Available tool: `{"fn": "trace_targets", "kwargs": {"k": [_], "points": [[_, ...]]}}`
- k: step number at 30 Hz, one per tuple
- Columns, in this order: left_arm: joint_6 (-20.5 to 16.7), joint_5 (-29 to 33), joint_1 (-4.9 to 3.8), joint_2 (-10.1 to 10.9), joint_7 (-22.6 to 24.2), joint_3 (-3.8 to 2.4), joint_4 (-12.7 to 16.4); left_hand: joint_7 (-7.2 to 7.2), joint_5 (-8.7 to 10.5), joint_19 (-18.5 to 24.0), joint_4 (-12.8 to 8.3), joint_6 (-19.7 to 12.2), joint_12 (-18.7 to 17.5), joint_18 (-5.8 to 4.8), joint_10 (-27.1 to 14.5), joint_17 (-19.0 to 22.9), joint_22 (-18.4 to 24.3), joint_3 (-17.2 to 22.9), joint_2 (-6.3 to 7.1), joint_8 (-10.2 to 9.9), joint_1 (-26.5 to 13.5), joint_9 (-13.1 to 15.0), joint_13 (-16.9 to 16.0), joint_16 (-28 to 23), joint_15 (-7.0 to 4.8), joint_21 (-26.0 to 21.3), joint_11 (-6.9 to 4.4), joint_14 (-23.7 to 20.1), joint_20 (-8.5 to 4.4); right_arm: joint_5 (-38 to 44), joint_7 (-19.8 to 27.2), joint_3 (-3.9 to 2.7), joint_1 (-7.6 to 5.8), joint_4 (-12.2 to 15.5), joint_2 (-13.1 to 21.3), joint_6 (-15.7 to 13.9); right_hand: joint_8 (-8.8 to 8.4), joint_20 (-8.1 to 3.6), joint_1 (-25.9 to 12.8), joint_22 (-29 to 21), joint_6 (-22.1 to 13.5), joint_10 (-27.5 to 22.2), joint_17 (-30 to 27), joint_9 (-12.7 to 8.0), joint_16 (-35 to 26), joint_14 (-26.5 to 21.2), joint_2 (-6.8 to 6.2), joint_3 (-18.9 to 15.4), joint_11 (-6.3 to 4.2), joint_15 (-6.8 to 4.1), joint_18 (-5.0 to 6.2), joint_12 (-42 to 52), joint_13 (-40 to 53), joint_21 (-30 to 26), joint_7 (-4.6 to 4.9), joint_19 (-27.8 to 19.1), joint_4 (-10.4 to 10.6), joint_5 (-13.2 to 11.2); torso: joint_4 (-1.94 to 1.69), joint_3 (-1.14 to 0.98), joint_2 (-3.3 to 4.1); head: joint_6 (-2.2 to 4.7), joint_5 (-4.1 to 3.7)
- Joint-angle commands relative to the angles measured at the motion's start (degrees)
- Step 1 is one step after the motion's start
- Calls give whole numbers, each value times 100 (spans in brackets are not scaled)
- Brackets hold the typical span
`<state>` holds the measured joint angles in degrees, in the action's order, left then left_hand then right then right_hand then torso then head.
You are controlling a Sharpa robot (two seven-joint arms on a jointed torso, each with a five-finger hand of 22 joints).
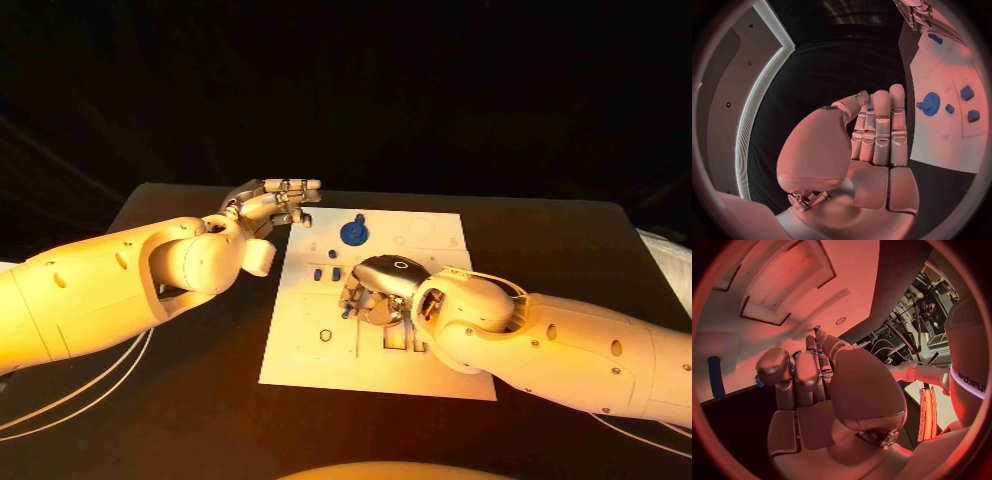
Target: Assemble the parts on the task board
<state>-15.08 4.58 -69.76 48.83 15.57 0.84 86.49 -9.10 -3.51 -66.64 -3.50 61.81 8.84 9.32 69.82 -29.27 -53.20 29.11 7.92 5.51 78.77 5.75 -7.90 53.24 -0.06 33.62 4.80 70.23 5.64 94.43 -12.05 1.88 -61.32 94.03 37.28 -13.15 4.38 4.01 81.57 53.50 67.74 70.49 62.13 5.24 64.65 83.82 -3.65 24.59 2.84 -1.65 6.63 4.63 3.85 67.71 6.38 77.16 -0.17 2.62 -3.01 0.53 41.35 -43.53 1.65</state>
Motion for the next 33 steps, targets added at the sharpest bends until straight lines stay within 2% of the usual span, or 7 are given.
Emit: {"fn": "trace_targets", "kwargs": {"k": [1,16,22,27,31,33], "points": [[126,-10,0,-16,5,-4,14,-10,-24,31,-8,-33,27,113,-30,6,10,-30,-35,-22,-10,-6,-6,-31,2,-35,-7,-35,7,108,48,7,13,-21,-25,199,16,2,-40,2,-5,-11,13,10,42,199,7,42,44,6,10,-33,6,25,36,20,6,19,3,-3,0,-21,15],[136,-15,0,-11,-16,-4,11,-14,-23,32,-10,-38,34,113,-40,11,15,-37,-36,-23,-12,-9,-7,-33,5,-43,-3,-39,9,406,-148,19,20,-35,-98,435,10,6,-55,-8,-12,-16,20,9,49,199,5,44,51,11,11,-39,5,19,45,15,3,18,4,-2,-2,-59,29],[142,-15,0,-13,-25,-4,20,-14,-23,32,-10,-38,34,113,-40,11,15,-37,-36,-23,-12,-9,-7,-33,5,-43,-3,-39,9,596,-341,42,21,-66,-191,508,-50,33,-215,-29,-115,-117,27,-11,61,197,-90,-17,102,57,14,-86,-9,6,89,-4,29,27,4,2,-1,-63,20],[152,-15,0,-10,-41,-4,24,-14,-23,32,-10,-38,34,113,-40,11,15,-37,-36,-23,-12,-9,-7,-33,5,-43,-3,-39,9,636,-435,62,37,-110,-238,436,-92,109,-438,-265,-549,-553,-17,-113,28,174,-279,-140,224,164,53,-106,-30,-150,225,-122,77,64,-1,0,-1,-65,22],[155,-15,0,1,-50,-4,27,-16,-23,32,-13,-44,38,112,-51,15,18,-43,-38,-24,-11,-12,-8,-35,7,-49,0,-43,10,659,-493,71,50,-120,-241,282,-83,190,-483,-677,-1041,-1028,-203,-152,-145,64,-368,-293,304,220,132,-51,-14,-438,282,-319,40,80,2,0,-4,-74,22],[157,-15,0,4,-54,-4,28,-16,-23,32,-13,-44,38,112,-51,15,18,-43,-38,-24,-11,-12,-8,-35,7,-49,0,-43,10,664,-498,72,53,-111,-230,214,-81,200,-478,-727,-1085,-1089,-242,-148,-179,43,-375,-330,308,222,141,-27,-9,-475,277,-343,25,86,4,0,-4,-73,22]]}}
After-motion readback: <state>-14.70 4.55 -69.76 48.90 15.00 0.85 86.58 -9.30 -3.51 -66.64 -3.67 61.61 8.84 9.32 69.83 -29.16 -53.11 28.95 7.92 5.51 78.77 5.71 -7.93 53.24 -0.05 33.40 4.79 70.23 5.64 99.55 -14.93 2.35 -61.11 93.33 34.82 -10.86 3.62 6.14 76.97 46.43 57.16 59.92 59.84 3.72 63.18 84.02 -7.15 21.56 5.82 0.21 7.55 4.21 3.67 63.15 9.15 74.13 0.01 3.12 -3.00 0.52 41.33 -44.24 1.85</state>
